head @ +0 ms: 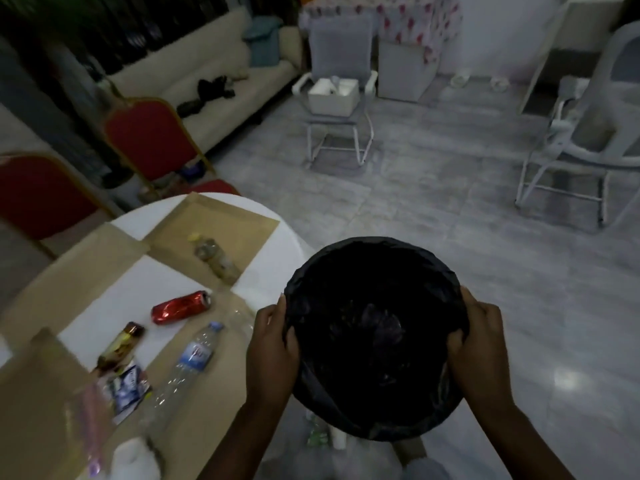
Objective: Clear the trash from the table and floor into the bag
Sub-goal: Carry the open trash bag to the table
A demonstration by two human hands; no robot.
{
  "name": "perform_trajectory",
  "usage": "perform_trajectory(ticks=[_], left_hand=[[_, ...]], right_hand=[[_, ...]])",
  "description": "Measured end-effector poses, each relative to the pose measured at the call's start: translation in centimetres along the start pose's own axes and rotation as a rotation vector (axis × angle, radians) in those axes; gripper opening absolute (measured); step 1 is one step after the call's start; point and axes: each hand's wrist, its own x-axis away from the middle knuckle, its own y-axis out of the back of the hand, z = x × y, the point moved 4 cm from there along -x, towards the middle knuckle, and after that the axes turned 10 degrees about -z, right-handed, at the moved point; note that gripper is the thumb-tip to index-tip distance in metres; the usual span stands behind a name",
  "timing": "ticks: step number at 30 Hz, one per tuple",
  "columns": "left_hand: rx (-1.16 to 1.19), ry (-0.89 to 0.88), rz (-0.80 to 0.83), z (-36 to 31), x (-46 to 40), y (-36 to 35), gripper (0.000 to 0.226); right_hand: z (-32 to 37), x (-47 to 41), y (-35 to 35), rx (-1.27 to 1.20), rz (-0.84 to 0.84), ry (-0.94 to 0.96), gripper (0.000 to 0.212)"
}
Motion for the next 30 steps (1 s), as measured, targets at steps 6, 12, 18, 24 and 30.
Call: perform_trajectory(ticks=[6, 12, 18, 24, 30], left_hand=[[-0.067, 0.195, -0.228, 3.1, 4.2, 8.8, 0.049], [-0.139, 0.425, -0.458, 4.8, 10.7, 14.9, 0.05], [-0.161, 0.634, -0.619, 7.2, 18.3, 19.6, 0.051], [-0.281, 0.71, -0.747, 10.2, 24.7, 25.5, 0.051], [-0.284, 0.697, -0.79, 13.8, 28.1, 30.6, 0.055]], right_hand=[[7.4, 1.7, -2.3, -0.145, 0.231, 0.139, 0.07], [13.3, 3.6, -5.8, -0.186, 0.526, 0.339, 0.075], [18.6, 9.0, -8.8, -0.244, 0.725, 0.539, 0.063], [22.3, 17.2, -11.8, -0.321, 0.843, 0.673, 0.066], [24.4, 24.3, -14.6, -0.336, 0.892, 0.683, 0.065]])
